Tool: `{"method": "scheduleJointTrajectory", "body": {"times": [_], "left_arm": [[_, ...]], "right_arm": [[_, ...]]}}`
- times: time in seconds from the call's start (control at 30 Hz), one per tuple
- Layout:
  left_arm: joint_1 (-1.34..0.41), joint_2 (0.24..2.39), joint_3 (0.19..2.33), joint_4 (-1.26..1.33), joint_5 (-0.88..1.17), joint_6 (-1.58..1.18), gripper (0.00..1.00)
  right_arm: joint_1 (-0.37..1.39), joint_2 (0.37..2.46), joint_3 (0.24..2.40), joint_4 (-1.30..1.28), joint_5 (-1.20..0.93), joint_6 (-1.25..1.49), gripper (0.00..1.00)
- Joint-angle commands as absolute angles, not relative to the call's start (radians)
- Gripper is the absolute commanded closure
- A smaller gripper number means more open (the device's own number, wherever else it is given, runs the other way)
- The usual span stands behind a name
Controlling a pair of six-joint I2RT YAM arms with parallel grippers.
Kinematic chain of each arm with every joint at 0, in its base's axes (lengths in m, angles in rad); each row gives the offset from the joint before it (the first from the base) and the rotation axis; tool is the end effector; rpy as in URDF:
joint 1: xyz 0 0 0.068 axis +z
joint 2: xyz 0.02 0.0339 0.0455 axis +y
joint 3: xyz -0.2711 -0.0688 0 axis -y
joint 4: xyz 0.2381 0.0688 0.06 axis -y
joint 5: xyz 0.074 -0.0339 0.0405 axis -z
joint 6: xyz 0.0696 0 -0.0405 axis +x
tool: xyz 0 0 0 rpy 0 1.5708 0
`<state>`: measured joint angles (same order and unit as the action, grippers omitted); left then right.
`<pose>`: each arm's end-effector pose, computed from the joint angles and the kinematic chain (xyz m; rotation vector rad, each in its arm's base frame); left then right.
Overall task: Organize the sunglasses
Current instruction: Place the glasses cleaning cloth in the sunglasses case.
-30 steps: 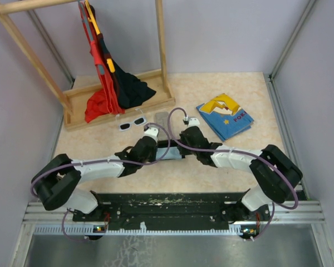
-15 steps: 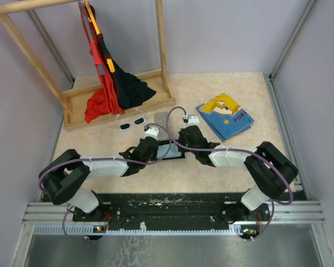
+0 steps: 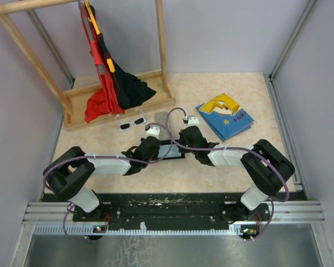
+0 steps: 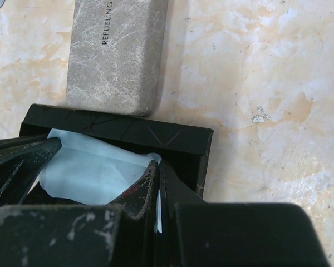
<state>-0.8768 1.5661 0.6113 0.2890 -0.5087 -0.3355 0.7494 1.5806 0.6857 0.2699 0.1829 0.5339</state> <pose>0.2251 -0.2176 0.1417 0.3096 2.1211 -0.1346 0.2531 0.2182 0.1530 -0.1358 2.2286 0.5191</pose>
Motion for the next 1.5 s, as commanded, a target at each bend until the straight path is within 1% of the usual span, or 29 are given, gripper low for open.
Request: {"method": "scheduleJointTrajectory", "body": {"times": [0.0, 0.2, 0.5, 1.07, 1.13, 1.2, 1.33, 1.47], "left_arm": [[-0.868, 1.586, 0.640, 0.314, -0.524, -0.323, 0.99], [-0.865, 1.594, 0.643, 0.322, -0.527, -0.322, 0.99], [-0.865, 1.602, 0.640, 0.329, -0.534, -0.317, 0.99], [-0.864, 1.655, 0.653, 0.353, -0.569, -0.302, 0.99], [-0.864, 1.656, 0.652, 0.353, -0.573, -0.302, 0.97], [-0.864, 1.657, 0.652, 0.352, -0.573, -0.302, 0.92], [-0.864, 1.639, 0.649, 0.340, -0.574, -0.309, 0.80], [-0.866, 1.606, 0.647, 0.318, -0.565, -0.317, 0.72]], "right_arm": [[0.741, 1.586, 0.681, 0.324, 0.192, 0.526, 1.00], [0.741, 1.606, 0.683, 0.334, 0.228, 0.516, 1.00], [0.741, 1.633, 0.669, 0.417, 0.255, 0.499, 1.00], [0.741, 1.699, 0.677, 0.460, 0.298, 0.470, 1.00], [0.741, 1.703, 0.679, 0.461, 0.298, 0.466, 1.00], [0.741, 1.699, 0.678, 0.463, 0.298, 0.465, 1.00], [0.741, 1.661, 0.668, 0.459, 0.293, 0.465, 0.88], [0.741, 1.587, 0.656, 0.440, 0.283, 0.464, 0.78]]}}
